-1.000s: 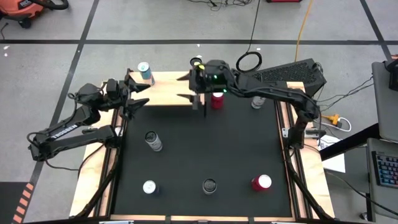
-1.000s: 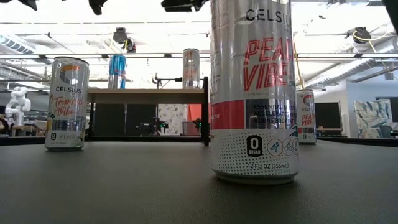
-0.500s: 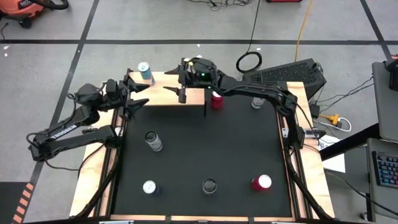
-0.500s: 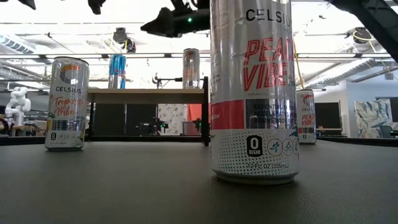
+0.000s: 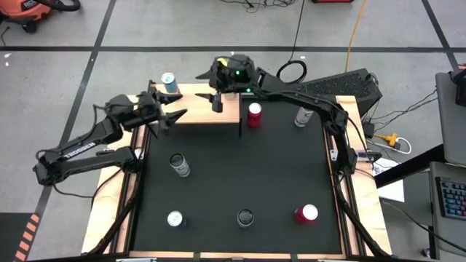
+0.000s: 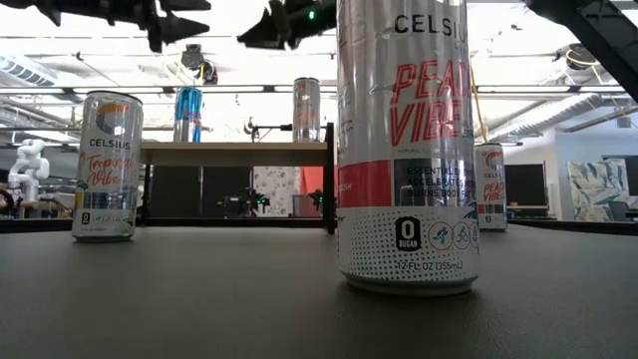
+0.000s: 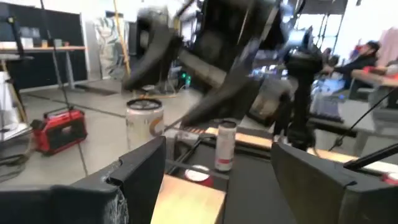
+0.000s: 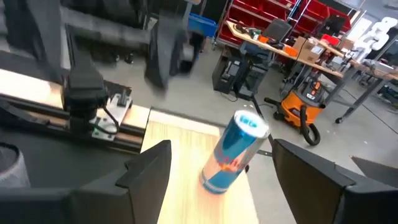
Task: Place canned beverage on shelf
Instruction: Put the top blue soda can on the shelf
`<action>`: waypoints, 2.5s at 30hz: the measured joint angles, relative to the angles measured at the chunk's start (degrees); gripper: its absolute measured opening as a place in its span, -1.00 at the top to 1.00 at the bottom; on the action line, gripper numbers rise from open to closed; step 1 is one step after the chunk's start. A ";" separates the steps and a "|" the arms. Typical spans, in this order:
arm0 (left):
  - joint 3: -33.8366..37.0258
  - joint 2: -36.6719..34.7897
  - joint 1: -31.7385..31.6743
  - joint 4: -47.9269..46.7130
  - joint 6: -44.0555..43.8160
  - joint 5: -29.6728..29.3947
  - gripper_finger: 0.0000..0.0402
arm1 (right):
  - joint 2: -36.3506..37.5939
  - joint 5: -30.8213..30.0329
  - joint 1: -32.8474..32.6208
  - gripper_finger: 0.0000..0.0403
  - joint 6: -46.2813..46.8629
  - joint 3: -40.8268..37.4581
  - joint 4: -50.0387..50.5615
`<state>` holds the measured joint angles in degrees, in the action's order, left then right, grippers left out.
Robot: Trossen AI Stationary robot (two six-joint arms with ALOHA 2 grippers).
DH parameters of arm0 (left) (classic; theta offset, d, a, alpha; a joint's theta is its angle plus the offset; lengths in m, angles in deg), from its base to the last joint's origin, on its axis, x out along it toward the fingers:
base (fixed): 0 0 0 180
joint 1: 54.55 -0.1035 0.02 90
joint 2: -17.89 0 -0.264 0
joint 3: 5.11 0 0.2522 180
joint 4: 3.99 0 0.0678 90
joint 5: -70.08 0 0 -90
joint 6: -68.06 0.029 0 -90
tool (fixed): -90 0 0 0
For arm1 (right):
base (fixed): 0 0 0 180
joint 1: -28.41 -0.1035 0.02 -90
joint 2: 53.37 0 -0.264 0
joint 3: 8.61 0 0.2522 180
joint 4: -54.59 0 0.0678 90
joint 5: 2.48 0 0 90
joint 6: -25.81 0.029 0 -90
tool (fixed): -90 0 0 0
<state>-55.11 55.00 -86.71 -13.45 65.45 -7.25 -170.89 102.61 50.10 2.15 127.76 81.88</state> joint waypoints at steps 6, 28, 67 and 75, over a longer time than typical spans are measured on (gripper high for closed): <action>-2.94 5.45 -0.04 -0.78 1.63 -14.90 -0.45 | 0.03 0.09 0.00 -0.30 0.38 11.32 11.03; -16.01 24.73 0.04 -11.49 -1.55 -34.34 -0.45 | 2.68 -0.12 0.83 -0.30 3.49 12.42 16.34; -15.96 34.52 3.41 -13.77 -8.17 -55.18 -0.45 | 4.53 0.00 0.83 -0.30 3.45 12.40 20.27; -15.96 34.52 3.93 -15.70 -11.09 -57.47 -0.45 | 4.53 0.00 0.83 -0.30 3.30 12.40 20.65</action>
<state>-71.07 89.52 -82.78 -29.15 54.35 -64.72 -166.36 102.62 50.94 5.45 140.15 102.53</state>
